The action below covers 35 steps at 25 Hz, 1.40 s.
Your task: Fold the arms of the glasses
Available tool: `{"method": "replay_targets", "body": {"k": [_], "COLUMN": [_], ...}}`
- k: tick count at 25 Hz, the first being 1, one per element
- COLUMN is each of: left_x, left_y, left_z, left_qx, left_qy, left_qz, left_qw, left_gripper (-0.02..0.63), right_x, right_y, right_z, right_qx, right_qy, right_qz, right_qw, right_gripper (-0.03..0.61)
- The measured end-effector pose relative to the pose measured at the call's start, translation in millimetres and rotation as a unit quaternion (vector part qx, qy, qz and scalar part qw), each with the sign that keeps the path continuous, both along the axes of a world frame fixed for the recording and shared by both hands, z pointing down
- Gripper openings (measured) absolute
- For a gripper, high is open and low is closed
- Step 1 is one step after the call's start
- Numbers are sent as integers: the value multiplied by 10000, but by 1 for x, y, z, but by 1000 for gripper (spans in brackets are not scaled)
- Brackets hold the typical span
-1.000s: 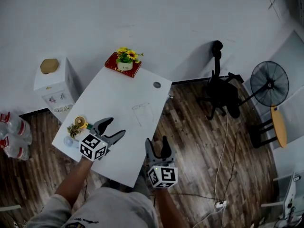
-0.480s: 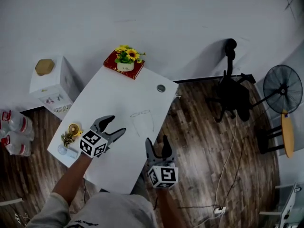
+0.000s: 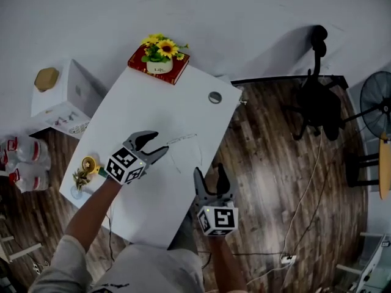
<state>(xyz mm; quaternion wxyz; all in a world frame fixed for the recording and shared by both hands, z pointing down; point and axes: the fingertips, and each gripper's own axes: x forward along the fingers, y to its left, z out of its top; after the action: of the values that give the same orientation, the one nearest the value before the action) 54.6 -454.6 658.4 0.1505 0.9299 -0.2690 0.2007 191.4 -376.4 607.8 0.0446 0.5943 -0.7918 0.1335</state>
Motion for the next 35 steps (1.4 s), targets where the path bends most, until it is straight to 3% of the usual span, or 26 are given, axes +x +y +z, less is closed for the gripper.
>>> {"method": "replay_targets", "body": {"k": [6, 12, 20, 35], "left_x": [37, 72, 88, 85], "left_y": [-30, -44, -54, -48], "left_z": [45, 105, 149, 165], "left_qx": [-412, -1099, -1447, -1475], "left_qy": [-472, -1235, -1925, -2419], "left_qz": [599, 1386, 1602, 1658], "left_qw": [9962, 9764, 9573, 9446], "left_gripper": [229, 201, 84, 20], "right_x": [8, 22, 54, 58], "right_y": [-17, -21, -18, -9], "right_z": [32, 57, 74, 77], "right_qx": [-241, -460, -684, -682], "right_qy": [-11, -24, -2, -4], "right_qz": [-29, 86, 388, 498], "right_qw": [9997, 9989, 9969, 9964], "right_gripper": [281, 281, 276, 265]}}
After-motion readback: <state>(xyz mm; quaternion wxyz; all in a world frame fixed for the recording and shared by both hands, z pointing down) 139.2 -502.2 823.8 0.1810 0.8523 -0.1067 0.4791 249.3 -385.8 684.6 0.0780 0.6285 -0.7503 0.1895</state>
